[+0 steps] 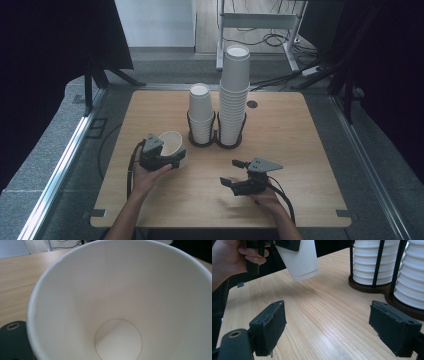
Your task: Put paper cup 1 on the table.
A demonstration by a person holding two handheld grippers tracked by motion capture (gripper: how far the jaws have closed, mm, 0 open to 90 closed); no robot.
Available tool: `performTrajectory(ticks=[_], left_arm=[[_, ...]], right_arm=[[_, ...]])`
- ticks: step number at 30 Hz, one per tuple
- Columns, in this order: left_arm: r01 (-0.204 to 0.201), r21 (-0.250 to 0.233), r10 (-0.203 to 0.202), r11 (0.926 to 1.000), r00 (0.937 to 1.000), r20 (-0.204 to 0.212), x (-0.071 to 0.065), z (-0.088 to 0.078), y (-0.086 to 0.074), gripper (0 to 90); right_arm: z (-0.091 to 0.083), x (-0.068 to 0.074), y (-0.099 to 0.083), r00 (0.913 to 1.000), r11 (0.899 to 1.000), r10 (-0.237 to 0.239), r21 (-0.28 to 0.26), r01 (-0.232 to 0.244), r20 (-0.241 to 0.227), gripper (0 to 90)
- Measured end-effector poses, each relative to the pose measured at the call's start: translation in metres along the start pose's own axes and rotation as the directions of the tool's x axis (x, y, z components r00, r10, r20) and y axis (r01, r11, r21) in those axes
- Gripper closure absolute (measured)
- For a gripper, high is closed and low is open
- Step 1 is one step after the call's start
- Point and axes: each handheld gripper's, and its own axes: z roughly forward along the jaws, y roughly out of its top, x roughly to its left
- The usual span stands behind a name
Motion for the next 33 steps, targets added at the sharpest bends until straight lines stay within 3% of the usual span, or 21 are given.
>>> performTrajectory(ticks=[6, 10, 15, 21, 27, 33], left_arm=[[0.034, 0.047, -0.032, 0.9983, 0.9982, -0.051, 0.01, 0.006, -0.007, 11.8], [0.068, 0.096, -0.056, 0.993, 0.991, -0.121, 0.018, 0.012, -0.014, 11.8], [0.098, 0.104, -0.084, 0.9897, 0.9877, -0.132, 0.024, 0.015, -0.018, 11.5], [0.098, 0.088, -0.084, 0.9913, 0.9847, -0.153, 0.025, 0.016, -0.019, 10.2], [0.064, 0.069, -0.052, 0.9956, 0.9852, -0.163, 0.019, 0.014, -0.017, 0.5], [0.059, 0.088, -0.044, 0.9943, 0.9853, -0.165, 0.015, 0.011, -0.016, 0.0]], right_arm=[[0.001, 0.001, -0.001, 1.0, 1.0, -0.001, 0.008, 0.001, 0.002, 14.5], [0.001, 0.001, -0.001, 1.0, 1.0, -0.007, 0.016, 0.007, 0.006, 14.5], [0.002, 0.001, -0.001, 0.9999, 1.0, -0.007, 0.015, 0.007, 0.012, 14.6], [0.002, 0.001, -0.002, 0.9999, 1.0, -0.008, 0.017, 0.008, 0.014, 14.6], [0.002, 0.0, -0.002, 0.9997, 1.0, -0.008, 0.02, 0.008, 0.023, 14.6], [0.002, 0.0, -0.002, 0.9997, 1.0, -0.011, 0.019, 0.01, 0.022, 14.6]])
